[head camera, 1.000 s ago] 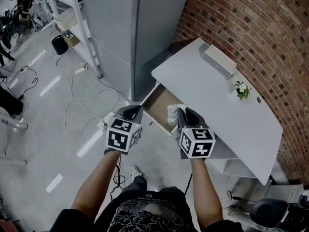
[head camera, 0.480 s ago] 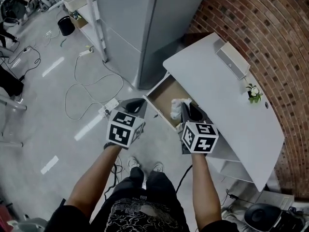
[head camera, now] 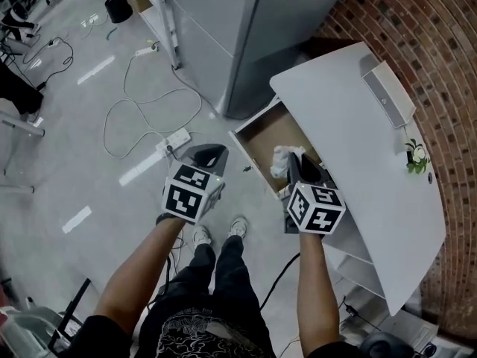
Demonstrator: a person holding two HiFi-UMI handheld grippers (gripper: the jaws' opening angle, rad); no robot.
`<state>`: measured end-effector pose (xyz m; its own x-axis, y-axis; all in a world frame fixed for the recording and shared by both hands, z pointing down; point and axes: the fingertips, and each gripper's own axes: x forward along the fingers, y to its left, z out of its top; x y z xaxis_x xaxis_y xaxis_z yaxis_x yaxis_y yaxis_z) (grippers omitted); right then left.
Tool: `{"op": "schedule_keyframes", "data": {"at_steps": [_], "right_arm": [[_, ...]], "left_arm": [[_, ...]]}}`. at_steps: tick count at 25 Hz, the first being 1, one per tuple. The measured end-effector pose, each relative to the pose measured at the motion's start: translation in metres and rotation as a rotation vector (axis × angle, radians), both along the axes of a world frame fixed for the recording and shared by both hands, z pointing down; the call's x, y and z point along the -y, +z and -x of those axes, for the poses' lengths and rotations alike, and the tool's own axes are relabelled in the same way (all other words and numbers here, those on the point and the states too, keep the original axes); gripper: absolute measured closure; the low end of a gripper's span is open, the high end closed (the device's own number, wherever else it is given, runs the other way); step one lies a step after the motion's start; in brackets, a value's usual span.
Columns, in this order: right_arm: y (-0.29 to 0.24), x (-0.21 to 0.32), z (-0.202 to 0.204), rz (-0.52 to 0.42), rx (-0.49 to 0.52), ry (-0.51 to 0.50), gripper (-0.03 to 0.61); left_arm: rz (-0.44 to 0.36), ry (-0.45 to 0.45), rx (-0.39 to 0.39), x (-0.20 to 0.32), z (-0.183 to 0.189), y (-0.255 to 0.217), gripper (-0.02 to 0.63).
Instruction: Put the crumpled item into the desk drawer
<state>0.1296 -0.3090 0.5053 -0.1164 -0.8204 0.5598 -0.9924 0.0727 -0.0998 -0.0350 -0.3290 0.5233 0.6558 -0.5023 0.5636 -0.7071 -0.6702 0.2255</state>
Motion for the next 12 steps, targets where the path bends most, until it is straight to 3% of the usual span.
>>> {"op": "schedule_keyframes", "data": {"at_steps": [6, 12], "right_arm": [[0.041, 0.011, -0.011, 0.047, 0.013, -0.034, 0.522], [0.08, 0.017, -0.025, 0.092, 0.022, -0.042, 0.522]], "left_arm": [[0.038, -0.062, 0.032, 0.015, -0.003, 0.031, 0.612], [0.067, -0.1, -0.006, 0.016, -0.017, 0.052, 0.612]]}}
